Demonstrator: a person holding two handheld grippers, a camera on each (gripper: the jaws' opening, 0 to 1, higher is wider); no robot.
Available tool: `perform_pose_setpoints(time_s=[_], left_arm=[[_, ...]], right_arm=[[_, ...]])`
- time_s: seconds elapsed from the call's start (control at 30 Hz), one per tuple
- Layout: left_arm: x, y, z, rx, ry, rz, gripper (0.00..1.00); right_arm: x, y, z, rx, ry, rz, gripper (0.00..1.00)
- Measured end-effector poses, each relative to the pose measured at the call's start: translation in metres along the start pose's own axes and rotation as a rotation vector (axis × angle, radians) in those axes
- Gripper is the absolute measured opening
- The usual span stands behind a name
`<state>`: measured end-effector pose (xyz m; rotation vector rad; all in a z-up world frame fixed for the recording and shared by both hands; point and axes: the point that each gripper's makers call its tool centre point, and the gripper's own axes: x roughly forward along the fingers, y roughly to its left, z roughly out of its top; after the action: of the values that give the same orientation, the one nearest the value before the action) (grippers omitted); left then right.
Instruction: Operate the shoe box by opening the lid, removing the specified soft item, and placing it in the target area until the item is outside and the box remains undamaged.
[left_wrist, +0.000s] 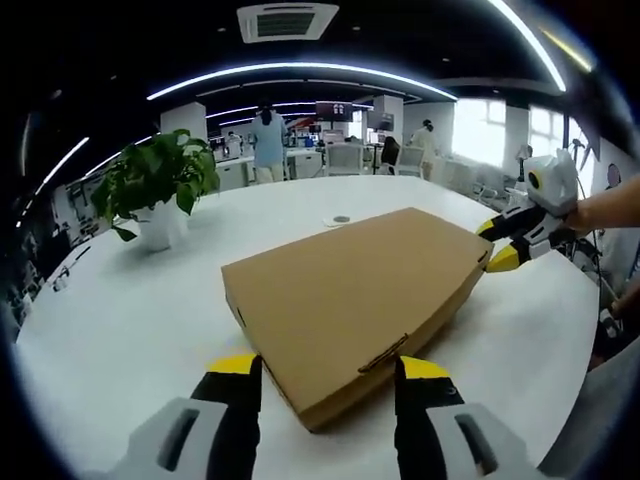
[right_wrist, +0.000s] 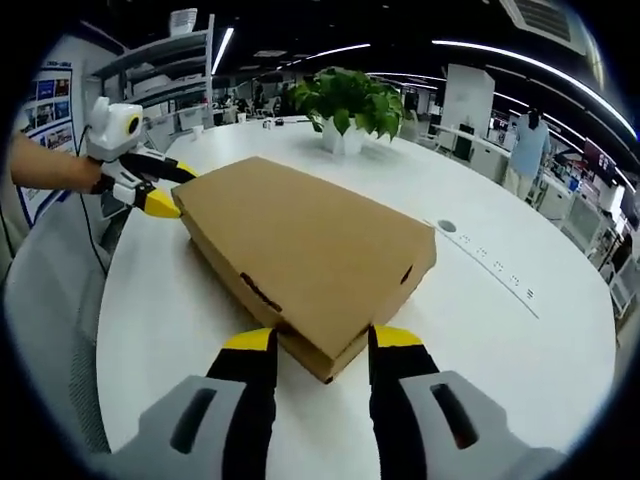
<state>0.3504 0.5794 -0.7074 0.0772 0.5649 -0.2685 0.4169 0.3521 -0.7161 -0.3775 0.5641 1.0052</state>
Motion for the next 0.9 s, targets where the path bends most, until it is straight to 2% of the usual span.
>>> perform_pose_setpoints(time_s=[0.9], left_arm=[[-0.005,0.006,-0.003,0.054,0.043,-0.075,0.51]], right_arm=[[-0.01,0.022,-0.006,0.049,0.022,-0.044,0.31]])
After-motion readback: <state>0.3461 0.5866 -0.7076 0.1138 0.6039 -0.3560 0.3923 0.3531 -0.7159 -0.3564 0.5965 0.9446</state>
